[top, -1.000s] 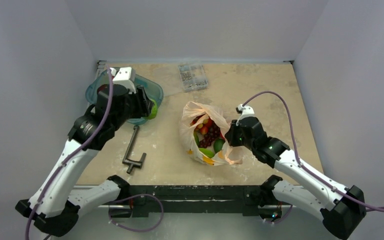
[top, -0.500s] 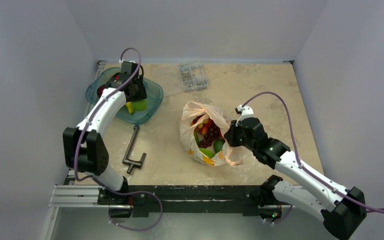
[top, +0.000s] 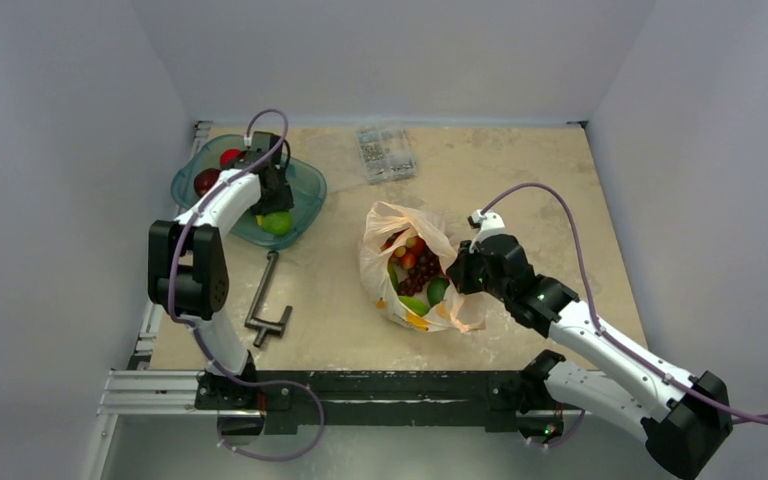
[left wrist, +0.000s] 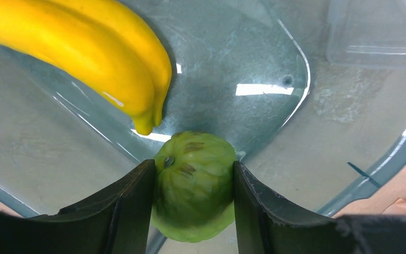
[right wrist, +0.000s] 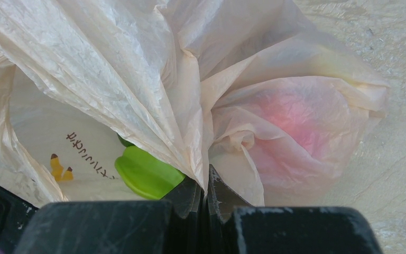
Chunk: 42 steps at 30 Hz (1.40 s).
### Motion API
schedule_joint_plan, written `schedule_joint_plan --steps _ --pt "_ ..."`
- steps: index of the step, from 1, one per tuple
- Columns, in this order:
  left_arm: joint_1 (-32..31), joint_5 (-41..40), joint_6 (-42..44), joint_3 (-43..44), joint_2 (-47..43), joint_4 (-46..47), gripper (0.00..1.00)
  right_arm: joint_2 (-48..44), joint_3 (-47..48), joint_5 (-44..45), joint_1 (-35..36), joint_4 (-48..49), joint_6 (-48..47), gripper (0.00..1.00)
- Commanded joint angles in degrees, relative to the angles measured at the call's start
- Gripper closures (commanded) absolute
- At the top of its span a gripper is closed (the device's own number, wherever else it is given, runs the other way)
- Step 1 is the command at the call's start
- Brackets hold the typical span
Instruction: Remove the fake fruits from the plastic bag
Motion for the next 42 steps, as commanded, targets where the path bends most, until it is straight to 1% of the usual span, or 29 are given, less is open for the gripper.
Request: schedule_joint_plan --steps 1,3,4,5,6,9,11,13,15,16,18,21,22,24,26,27,29,31,32,35,36,37,40,41,42 --pt "0.37 -1.18 -2.13 -2.09 0.38 1.41 1.0 -0.81 -0.43 0.53 0.15 2.09 -0.9 1.0" --pt "0.61 -0.75 -2.64 -2.27 0.95 1.2 1.0 -1.29 -0.56 0.19 0.19 2.3 -1.02 1.0" --pt "0.67 -0.48 -2.76 -2.29 1.07 1.27 0.96 -1.47 -0.6 0.13 0.19 2.37 -1.07 1.0" --pt "0.71 -0.39 -3.02 -2.29 1.08 1.3 0.85 -1.5 -0.68 0.13 0.16 2.35 -1.05 1.0" --pt "0.76 -0.35 -3.49 -2.29 1.02 1.14 0.78 -1.5 -0.65 -0.14 0.11 2.47 -1.15 1.0" --pt "1.05 1.87 -4.14 -2.4 0.3 0.49 0.62 -0.91 -0.62 -1.26 0.12 2.76 -1.48 1.0" --pt "1.06 2.23 -3.96 -3.02 -1.19 0.1 0.47 -0.37 -0.46 -1.8 0.14 2.77 -1.74 1.0" --pt "1.13 2.4 -3.66 -3.9 -3.34 -0.08 0.31 -0.04 -0.42 -2.28 0.12 2.9 -1.98 1.0" --pt "1.18 2.59 -3.07 -3.95 -5.4 -1.54 0.22 -0.2 -0.37 -2.1 0.18 2.92 -2.04 1.0" --pt "1.28 2.72 -2.86 -4.02 -6.47 -2.28 0.19 -0.23 -0.35 -1.99 0.19 2.96 -1.95 1.0" --pt "1.41 3.1 -2.72 -4.17 -9.22 -4.03 0.16 -0.63 -0.49 -2.01 0.19 2.96 -1.92 1.0" --pt "1.42 6.39 -2.75 -6.06 -17.53 -5.28 0.15 -1.44 -0.79 -1.6 0.16 3.12 -1.86 1.0" --pt "1.35 9.51 -3.1 -7.09 -20.45 -5.11 0.15 -1.49 -0.87 -1.61 0.19 3.09 -1.85 1.0" --pt "0.72 18.25 -4.02 -10.74 -27.78 -2.89 0.15 -1.15 -0.71 -2.31 0.19 3.07 -1.95 1.0" --pt "-1.56 25.7 -4.83 -14.48 -34.31 0.01 0.15 -0.52 -0.39 -2.92 0.14 2.99 -2.2 1.0" --pt "-3.71 28.56 -4.71 -15.55 -36.89 0.47 0.15 -0.19 -0.24 -3.02 0.11 2.81 -2.19 1.0" --pt "-10.13 30.35 -4.48 -17.18 -41.59 1.38 0.15 0.51 0.5 -3.07 0.15 2.13 -1.98 1.0" --pt "-17.35 32.47 -5.97 -20.21 -45.97 5.77 0.15 1.26 1.41 -2.32 0.19 0.28 -1.3 1.0" --pt "-21.59 32.45 -6.45 -22.05 -48.58 7.68 0.15 1.68 2.08 -1.71 0.19 -0.9 -0.08 1.0" --pt "-30.19 31.53 -8.02 -26.49 -52.17 14.26 0.16 2.76 3.49 -0.32 0.17 -4.52 2.94 1.0" --pt "-33.71 30.58 -8.4 -27.91 -52.52 17.09 0.16 3.27 4.16 1.14 0.12 -6.39 4.22 0.97" --pt "-37.35 28.78 -8.4 -28.81 -52.21 20.1 0.16 3.73 5.06 2.68 0.18 -8.34 4.72 0.91" --pt "-48.3 21.81 -5.85 -28.09 -48.12 24.12 0.15 4.38 6.09 5.64 0.22 -12.15 6.96 0.63" --pt "-51.57 18.53 -4.76 -27.06 -46.08 24.54 0.15 4.26 5.87 5.75 0.23 -12.27 7.18 0.53" --pt "-54.1 15.79 -3.96 -25.98 -44.09 24.87 0.15 4.21 5.78 6.03 0.27 -12.61 7.61 0.4"
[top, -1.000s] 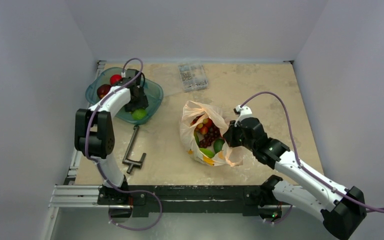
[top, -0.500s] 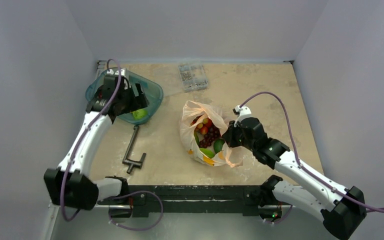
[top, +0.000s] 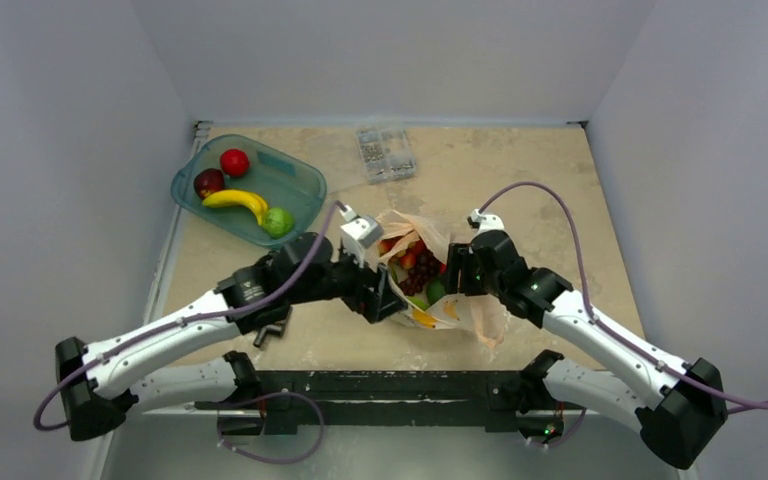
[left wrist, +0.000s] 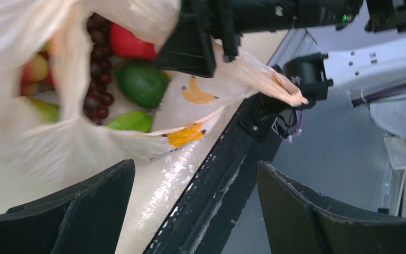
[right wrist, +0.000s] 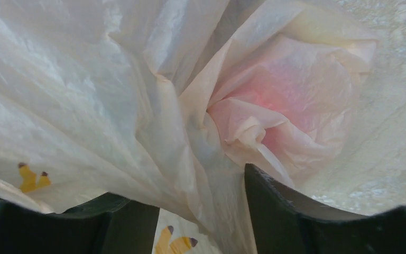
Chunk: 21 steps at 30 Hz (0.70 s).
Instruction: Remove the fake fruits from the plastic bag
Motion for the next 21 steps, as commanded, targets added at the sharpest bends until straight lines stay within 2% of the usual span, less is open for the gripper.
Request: schedule_joint_plan --steps 1,4,6,9,16,18,21 --pt "-11.07 -11.31 3.19 3.58 7.56 9.65 0.15 -0.19 2.53 4.35 0.36 -5.57 3.63 0.3" --pt "-13.57 -15.06 2.16 5.5 12.83 12.94 0.16 -0.37 3.46 2.55 0.57 -8.18 4.63 0.14" --pt "-14.67 -15.88 1.46 6.66 16.2 15.15 0.18 -0.8 3.8 3.47 0.75 -10.54 6.36 0.1" --pt "-15.38 -15.97 1.07 8.29 19.52 16.65 0.2 -2.47 4.91 10.04 1.82 -13.52 8.81 0.02" --pt "-15.49 -14.61 0.17 10.08 23.73 18.01 0.28 -4.22 6.37 14.13 1.83 -18.54 12.29 0.01" --pt "-15.49 -14.83 0.19 9.37 23.26 18.26 0.3 -4.76 6.5 13.28 1.86 -20.72 14.46 0.01" --pt "-15.41 -15.93 0.21 9.15 23.7 17.58 0.33 -4.83 4.94 10.14 1.91 -18.96 15.05 0.01"
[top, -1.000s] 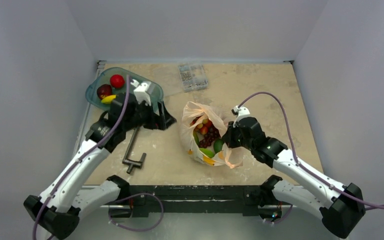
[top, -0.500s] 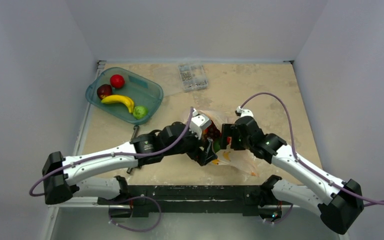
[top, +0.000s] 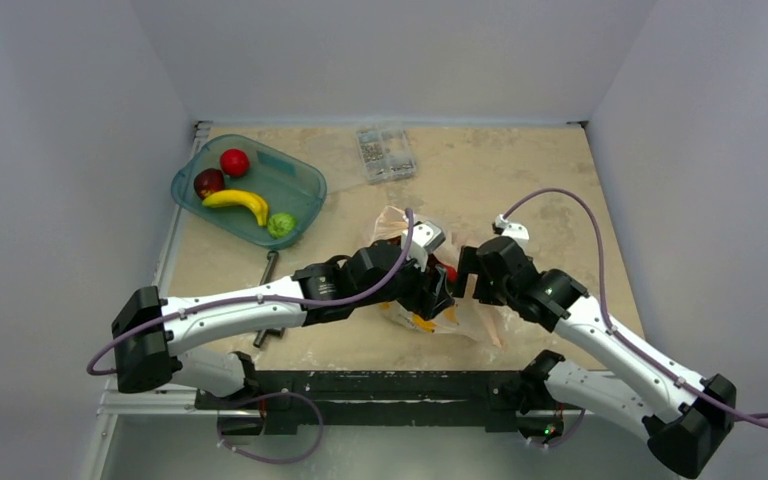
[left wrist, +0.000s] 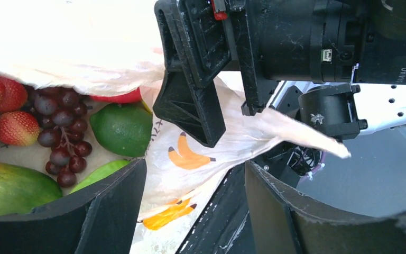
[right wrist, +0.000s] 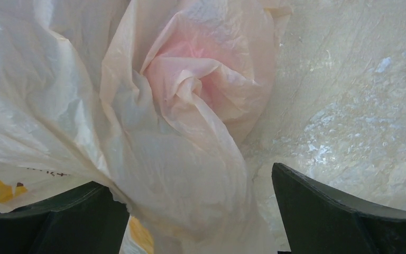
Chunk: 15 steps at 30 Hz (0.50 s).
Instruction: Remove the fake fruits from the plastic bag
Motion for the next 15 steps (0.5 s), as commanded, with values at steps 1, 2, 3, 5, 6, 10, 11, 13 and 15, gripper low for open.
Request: schedule_joint_plan --steps 1,2,3,5,6,10,11,13,15 --pt "-0.21 -1.76 -0.52 1.36 0.21 2.91 0.35 -0.51 0.59 -0.57 0.25 -1.31 3.52 0.01" --pt "-0.21 -2.0 -0.89 1.29 0.87 3.21 0.38 -0.34 0.42 -0.71 0.28 -1.28 3.97 0.09" --pt "-0.26 -2.54 -1.57 1.27 1.53 3.5 0.41 -0.51 -0.03 0.0 0.29 -1.34 5.08 0.22" --pt "-0.21 -3.56 -3.11 1.11 2.81 4.76 0.47 -1.3 -2.57 1.9 0.28 -0.57 9.97 0.61" --pt "-0.23 -3.83 -3.94 1.08 3.59 5.42 0.48 -1.38 -3.37 1.23 0.28 0.09 10.64 0.72" --pt "-0.25 -5.34 -4.6 1.09 7.12 9.67 0.5 -3.28 -3.44 0.83 0.28 1.42 9.74 0.99" --pt "-0.25 -5.95 -4.63 1.24 8.13 10.42 0.51 -4.38 -3.05 0.87 0.22 1.85 8.58 1.0" --pt "-0.22 -7.99 -4.51 2.41 10.1 10.82 0.55 -6.82 -2.17 0.72 0.28 1.97 7.68 1.0" --pt "-0.24 -9.44 -4.74 3.16 11.96 12.16 0.61 -8.99 -1.56 1.37 0.27 1.68 7.18 1.0"
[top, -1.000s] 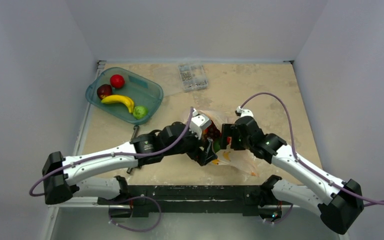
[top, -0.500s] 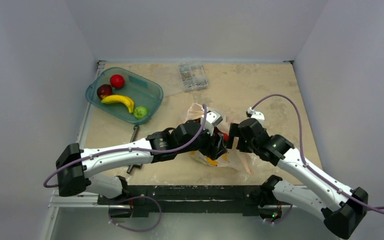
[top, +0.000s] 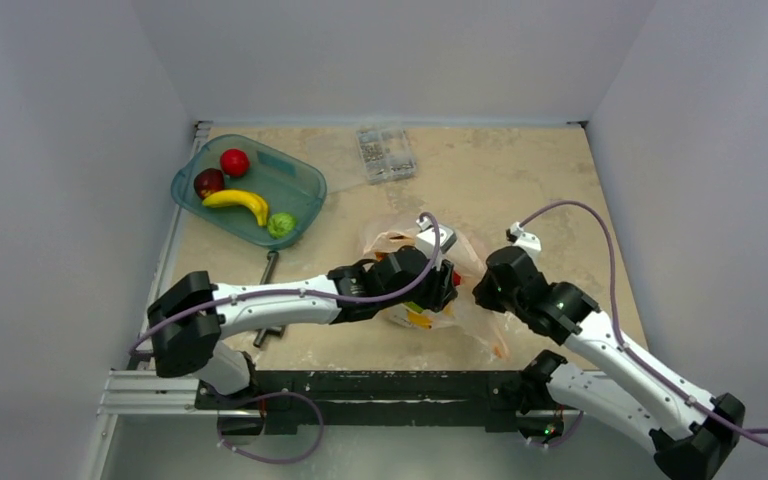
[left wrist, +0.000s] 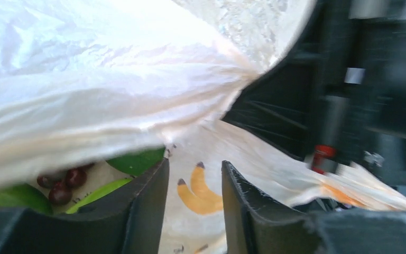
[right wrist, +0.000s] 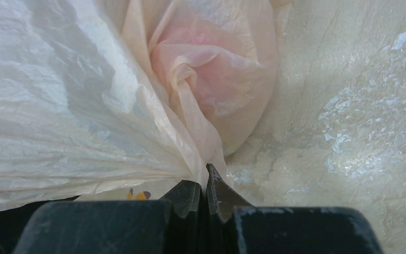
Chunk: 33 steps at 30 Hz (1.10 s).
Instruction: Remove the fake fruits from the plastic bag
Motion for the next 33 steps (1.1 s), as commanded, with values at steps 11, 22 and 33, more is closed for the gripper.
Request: schedule_joint_plan --steps 11,22,33 --pt "1.23 -9.71 -4.01 2.97 7.19 9.87 0.63 -4.33 5.74 0.04 0.29 1.1 -4.4 1.0" --pt "5.05 -8.98 -7.12 9.36 13.39 5.9 0.65 -7.77 5.34 -1.25 0.25 -0.56 -5.59 1.0" --pt "5.87 -4.82 -4.96 17.09 22.14 2.2 0.24 -8.49 5.3 -1.25 0.24 -0.54 -6.31 1.0"
